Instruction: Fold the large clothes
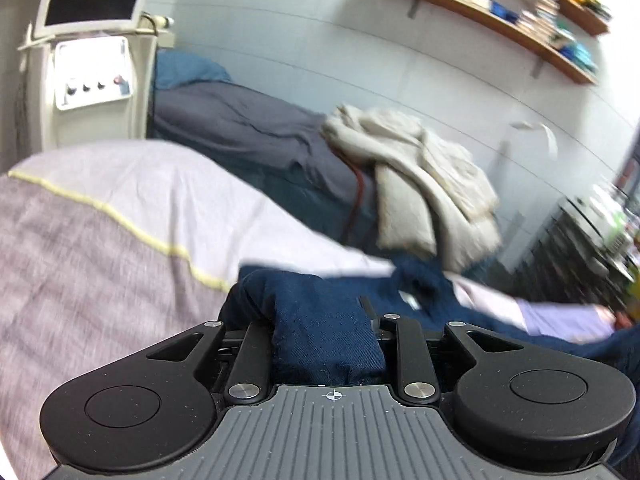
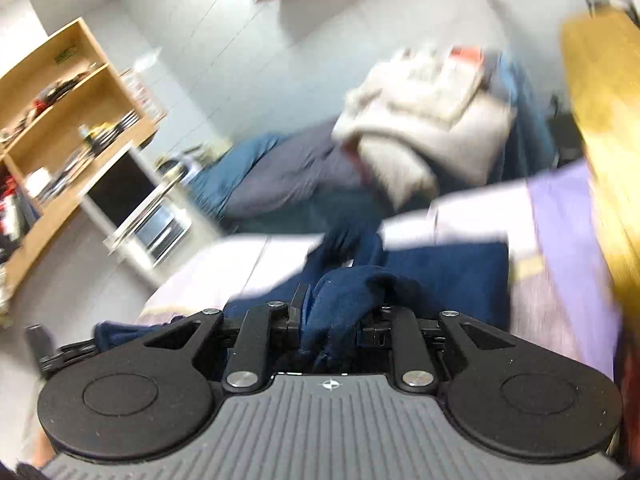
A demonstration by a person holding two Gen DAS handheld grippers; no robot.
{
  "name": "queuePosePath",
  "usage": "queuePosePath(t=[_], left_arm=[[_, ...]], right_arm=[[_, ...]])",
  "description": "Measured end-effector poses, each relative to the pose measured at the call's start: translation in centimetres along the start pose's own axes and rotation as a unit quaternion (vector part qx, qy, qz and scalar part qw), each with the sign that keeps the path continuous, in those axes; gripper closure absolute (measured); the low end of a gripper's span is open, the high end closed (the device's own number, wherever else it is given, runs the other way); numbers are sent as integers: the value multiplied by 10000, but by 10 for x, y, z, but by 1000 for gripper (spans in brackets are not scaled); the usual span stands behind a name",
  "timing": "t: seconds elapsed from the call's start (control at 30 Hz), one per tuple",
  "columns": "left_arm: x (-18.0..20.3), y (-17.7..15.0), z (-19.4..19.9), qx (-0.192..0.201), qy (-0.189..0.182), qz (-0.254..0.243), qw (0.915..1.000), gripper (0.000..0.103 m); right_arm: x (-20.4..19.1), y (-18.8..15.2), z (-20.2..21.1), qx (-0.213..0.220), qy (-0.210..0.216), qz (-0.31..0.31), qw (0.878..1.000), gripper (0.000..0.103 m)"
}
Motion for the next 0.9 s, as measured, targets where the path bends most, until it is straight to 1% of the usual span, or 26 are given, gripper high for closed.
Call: queuePosePath(t=[0.07, 0.1, 0.17, 0.27, 0.33, 0.4, 0.5, 0.6, 0.67, 0.73, 0.8, 0.83, 0.9], left_arm=[[0, 18, -36, -2, 274, 18, 9996, 35], [1, 23, -56, -70, 349, -8, 9994, 35], [2, 27, -91, -249, 495, 17, 9985, 33], [4, 32, -134, -467, 672, 23, 9966, 33], [7, 32, -156, -545, 802, -174, 9951, 33], [10, 31, -177, -579, 884, -316, 9939, 33], [11, 27, -195, -552, 966, -385, 9930, 30], [12, 23, -209, -496, 973, -288, 9936, 28], [11, 19, -218, -549, 1056, -339, 9923, 27], [11, 12, -226, -631, 1133, -542, 9901, 26], [12, 6, -231, -692, 1152, -664, 9887, 23], [12, 5, -230, -652, 1139, -698, 9889, 23], [12, 6, -227, -562, 1075, -710, 9901, 22]], right_arm=[[12, 26, -27, 250, -365, 121, 9989, 80], [23, 36, -38, 325, -540, 117, 9979, 80], [42, 48, -68, 355, -785, -27, 9963, 80], [64, 53, -108, 238, -1287, 167, 9913, 81], [79, 53, -132, 189, -1524, 269, 9878, 81], [97, 50, -152, 148, -1709, 168, 9850, 81], [112, 42, -175, 133, -1893, 116, 9818, 81], [126, 41, -194, 131, -2031, 29, 9791, 81], [133, 38, -205, 75, -2124, 0, 9772, 81], [141, 33, -217, -74, -2219, 94, 9750, 81], [151, 21, -228, -307, -2358, 26, 9713, 82], [155, 16, -231, -363, -2376, -49, 9707, 81], [156, 14, -228, -214, -2268, -245, 9734, 80]])
Point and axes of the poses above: each gripper's, at about its wrist camera, not at the fingertips, and z roughly against the way its jaws point, x to its right, y to its top, the point moved 10 cm from there along -z, roughly the way its jaws point, and after that the axes turned 3 degrees about y, right-handed, at the moved point
